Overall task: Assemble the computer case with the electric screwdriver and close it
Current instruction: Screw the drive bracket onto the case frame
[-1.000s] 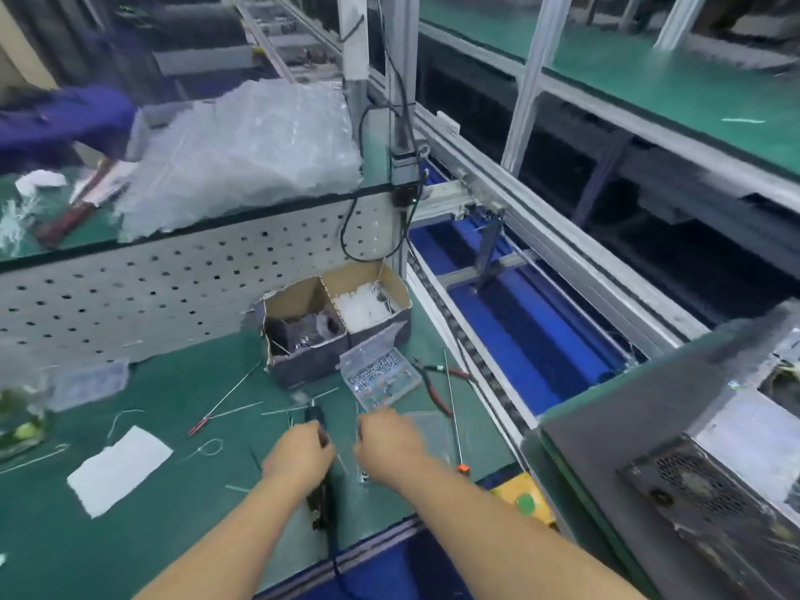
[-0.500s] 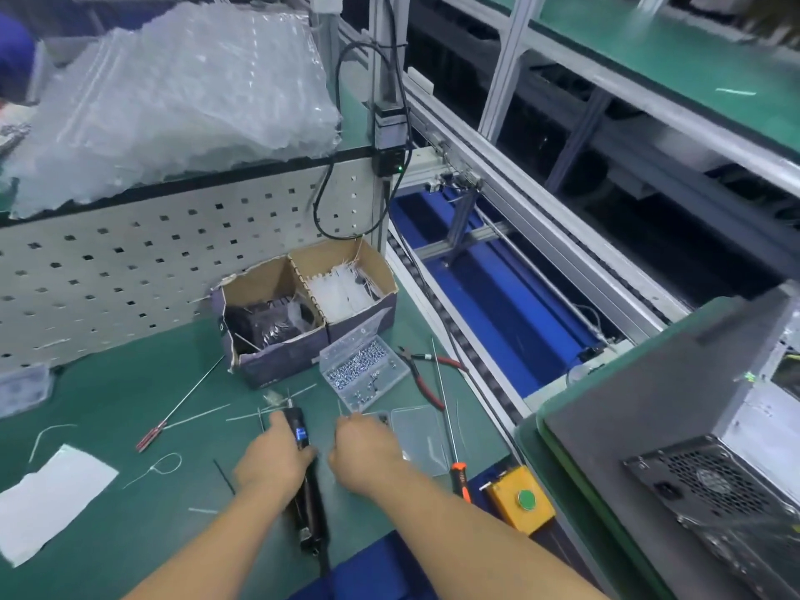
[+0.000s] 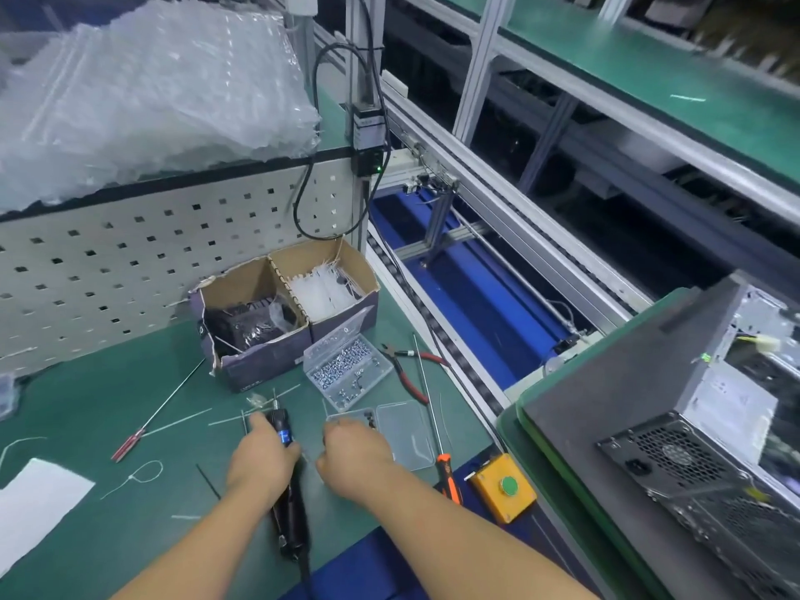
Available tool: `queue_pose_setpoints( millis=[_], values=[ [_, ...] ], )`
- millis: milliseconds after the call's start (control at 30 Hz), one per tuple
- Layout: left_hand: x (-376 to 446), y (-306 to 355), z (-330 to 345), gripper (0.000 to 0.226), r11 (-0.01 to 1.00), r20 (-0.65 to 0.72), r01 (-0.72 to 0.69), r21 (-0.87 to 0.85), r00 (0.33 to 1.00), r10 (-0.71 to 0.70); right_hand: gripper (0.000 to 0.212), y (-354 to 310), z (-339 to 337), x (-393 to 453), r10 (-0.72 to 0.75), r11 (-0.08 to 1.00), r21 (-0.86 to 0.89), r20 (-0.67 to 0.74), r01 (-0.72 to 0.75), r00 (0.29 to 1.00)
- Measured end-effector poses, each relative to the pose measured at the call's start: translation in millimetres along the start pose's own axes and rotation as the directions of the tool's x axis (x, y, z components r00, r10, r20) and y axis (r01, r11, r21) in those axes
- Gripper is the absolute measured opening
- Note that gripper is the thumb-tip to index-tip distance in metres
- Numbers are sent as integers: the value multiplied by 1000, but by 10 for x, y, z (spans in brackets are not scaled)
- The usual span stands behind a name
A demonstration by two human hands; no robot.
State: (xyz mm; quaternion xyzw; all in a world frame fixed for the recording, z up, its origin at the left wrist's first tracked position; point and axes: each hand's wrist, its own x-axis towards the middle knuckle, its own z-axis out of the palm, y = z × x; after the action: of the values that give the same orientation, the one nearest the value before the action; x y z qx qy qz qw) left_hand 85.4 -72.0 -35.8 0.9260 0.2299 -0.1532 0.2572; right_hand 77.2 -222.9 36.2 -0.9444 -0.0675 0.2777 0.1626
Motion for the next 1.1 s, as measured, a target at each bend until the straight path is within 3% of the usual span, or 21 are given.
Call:
queue_pose_setpoints(
  millis=[400, 567, 700, 867, 1000, 1100],
  values=[
    [-89, 2, -50, 38, 999, 4, -33, 1, 999, 33, 34, -23, -32, -160, 26, 999, -31, -19, -26, 999],
    [-98, 11, -60, 47, 999, -8, -39, -13, 999, 39, 35, -38, -39, -163, 35, 998, -43, -4, -35, 999],
    [-158, 209, -151, 48, 967, -37, -93, -236, 996, 86, 52, 26, -141, -197, 21, 1000, 8, -49, -20, 999],
    [-303, 837, -383, 42, 858, 35, -135, -496, 984, 175, 101, 337, -511, -405, -53, 996, -78, -211, 38, 976],
    [-594, 1359, -492, 42, 812, 91, -201, -548, 951, 297, 100, 711, -817, -643, -15, 997, -73, -335, -10, 942],
    [-850, 1623, -500, 41, 775, 76, -241, -584, 935, 347, 82, 953, -962, -801, 9, 998, -51, -411, -33, 912]
  ],
)
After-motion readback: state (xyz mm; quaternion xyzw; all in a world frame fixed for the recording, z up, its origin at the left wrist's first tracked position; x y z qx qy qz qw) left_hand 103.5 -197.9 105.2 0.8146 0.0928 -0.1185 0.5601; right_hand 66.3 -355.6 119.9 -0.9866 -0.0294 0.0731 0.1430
